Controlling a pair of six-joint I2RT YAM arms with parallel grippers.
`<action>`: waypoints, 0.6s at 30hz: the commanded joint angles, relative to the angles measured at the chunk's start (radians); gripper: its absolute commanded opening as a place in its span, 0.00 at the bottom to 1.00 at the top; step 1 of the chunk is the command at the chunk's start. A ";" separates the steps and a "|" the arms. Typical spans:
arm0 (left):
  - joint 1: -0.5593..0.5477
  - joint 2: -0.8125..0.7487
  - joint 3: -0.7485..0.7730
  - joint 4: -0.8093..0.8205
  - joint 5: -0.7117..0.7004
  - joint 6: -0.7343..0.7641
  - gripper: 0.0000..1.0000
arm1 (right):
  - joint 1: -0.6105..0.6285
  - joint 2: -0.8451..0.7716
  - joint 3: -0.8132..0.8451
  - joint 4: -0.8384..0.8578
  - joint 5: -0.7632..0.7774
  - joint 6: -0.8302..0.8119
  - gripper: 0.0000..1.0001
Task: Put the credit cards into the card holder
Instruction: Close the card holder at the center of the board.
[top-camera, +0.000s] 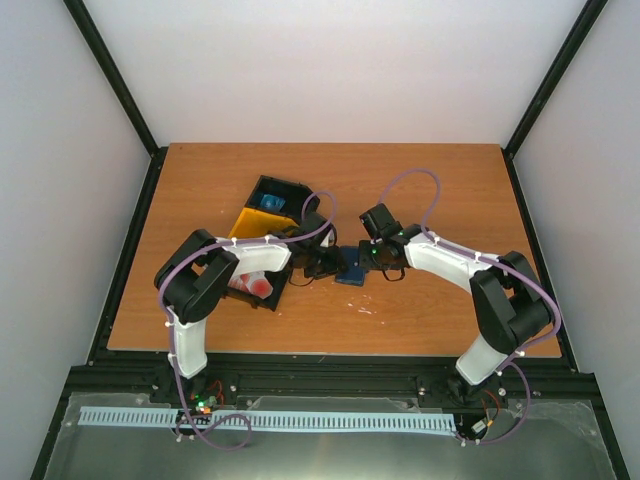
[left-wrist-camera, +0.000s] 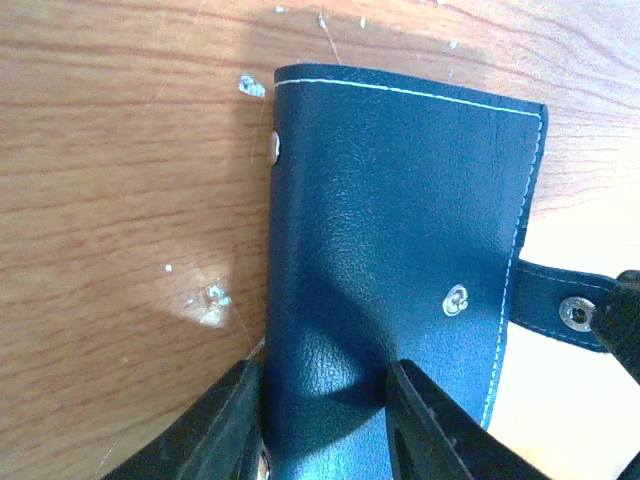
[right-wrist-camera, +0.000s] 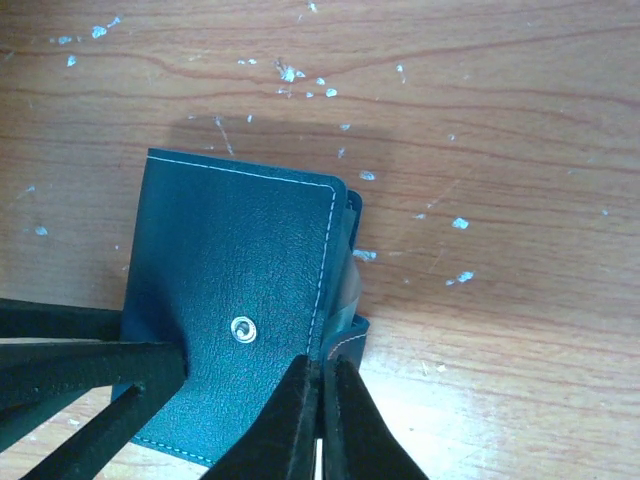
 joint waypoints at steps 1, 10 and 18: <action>-0.011 0.071 -0.064 -0.101 -0.054 -0.013 0.37 | 0.006 -0.011 -0.005 0.013 0.022 -0.004 0.03; -0.013 0.079 -0.068 -0.078 -0.023 -0.012 0.36 | 0.006 0.008 -0.028 0.109 -0.107 -0.025 0.03; -0.014 0.079 -0.075 -0.087 -0.036 -0.010 0.31 | 0.006 0.065 -0.004 0.101 -0.077 -0.032 0.03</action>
